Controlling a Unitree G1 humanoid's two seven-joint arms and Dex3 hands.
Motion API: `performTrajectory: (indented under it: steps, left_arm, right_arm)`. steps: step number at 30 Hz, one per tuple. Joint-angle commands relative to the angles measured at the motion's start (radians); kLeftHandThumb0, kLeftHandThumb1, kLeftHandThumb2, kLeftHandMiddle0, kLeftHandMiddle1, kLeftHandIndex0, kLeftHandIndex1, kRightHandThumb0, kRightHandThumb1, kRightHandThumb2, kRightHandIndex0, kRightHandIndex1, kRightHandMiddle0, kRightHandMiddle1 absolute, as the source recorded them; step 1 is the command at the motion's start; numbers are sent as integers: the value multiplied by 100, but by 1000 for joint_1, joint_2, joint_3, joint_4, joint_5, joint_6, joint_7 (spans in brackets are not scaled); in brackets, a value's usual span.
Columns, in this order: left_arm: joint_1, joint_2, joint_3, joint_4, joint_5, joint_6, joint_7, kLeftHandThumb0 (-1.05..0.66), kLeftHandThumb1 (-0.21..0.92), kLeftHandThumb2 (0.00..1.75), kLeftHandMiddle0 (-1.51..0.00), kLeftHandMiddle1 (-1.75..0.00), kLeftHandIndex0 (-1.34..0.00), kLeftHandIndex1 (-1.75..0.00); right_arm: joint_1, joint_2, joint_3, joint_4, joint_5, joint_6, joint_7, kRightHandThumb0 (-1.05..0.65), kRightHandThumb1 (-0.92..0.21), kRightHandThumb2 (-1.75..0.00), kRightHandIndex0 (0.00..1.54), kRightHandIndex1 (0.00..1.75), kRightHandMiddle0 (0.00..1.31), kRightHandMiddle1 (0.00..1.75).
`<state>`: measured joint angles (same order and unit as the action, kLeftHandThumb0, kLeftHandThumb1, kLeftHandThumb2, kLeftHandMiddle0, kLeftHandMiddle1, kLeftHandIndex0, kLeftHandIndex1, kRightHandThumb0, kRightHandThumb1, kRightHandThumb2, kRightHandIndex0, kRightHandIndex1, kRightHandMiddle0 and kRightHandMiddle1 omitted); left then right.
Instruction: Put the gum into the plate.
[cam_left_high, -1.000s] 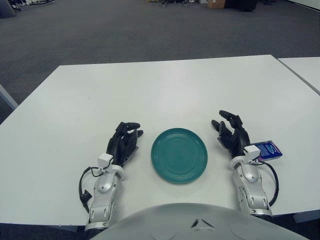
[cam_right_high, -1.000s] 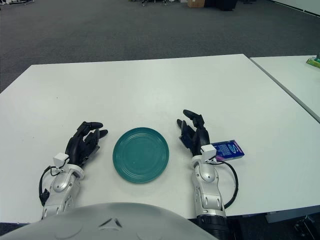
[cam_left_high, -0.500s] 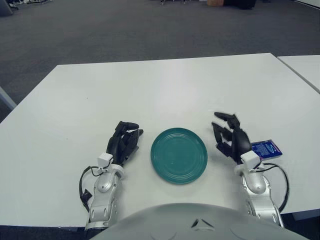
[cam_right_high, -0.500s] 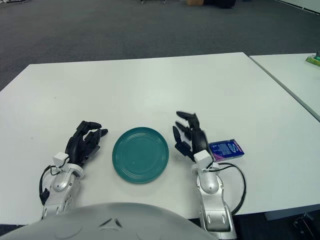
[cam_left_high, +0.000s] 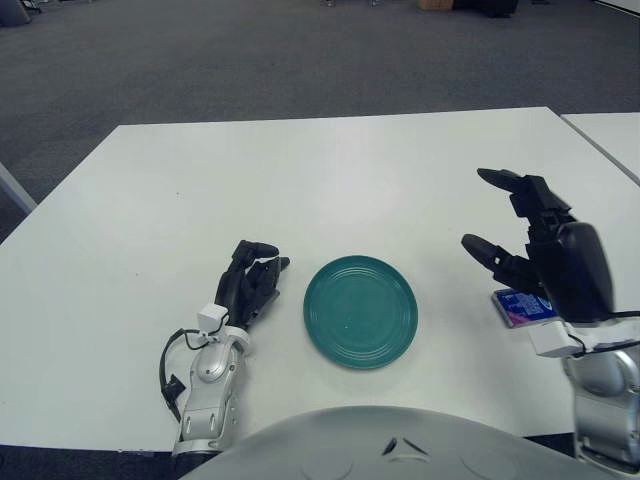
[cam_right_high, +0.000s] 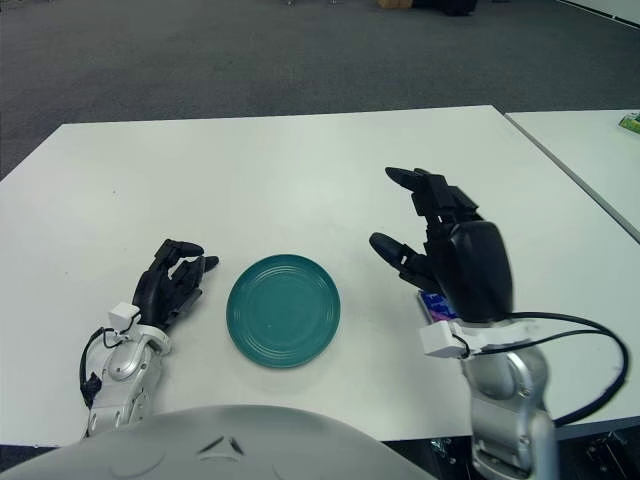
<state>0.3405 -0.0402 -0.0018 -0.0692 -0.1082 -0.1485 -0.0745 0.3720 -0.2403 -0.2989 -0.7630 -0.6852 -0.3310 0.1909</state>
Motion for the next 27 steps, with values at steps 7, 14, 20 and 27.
performTrajectory:
  steps: [7, 14, 20, 27]
  left_arm:
    - [-18, -7, -9, 55, 7, -18, -2, -36, 92, 50, -49, -95, -22, -172]
    - [-18, -3, -4, 73, 5, -33, -4, -36, 92, 51, -48, -95, -20, -174]
    - [-19, 14, 1, 63, 7, -28, -11, -36, 92, 52, -46, -95, -19, -175]
    - [-7, 23, -2, 43, 9, -15, -15, -36, 92, 52, -47, -97, -19, -175]
  right_arm:
    - [51, -285, -161, -99, -14, -34, 371, -83, -92, -38, 31, 0, 0, 50]
    - [12, -378, -106, 89, -46, -34, 425, -82, -92, -39, 26, 0, 0, 42]
    - [76, -416, -113, 74, -7, 29, 505, -82, -92, -44, 23, 0, 0, 36]
    - [172, -393, -76, 284, -25, -41, 355, -85, -92, -51, 24, 0, 0, 37]
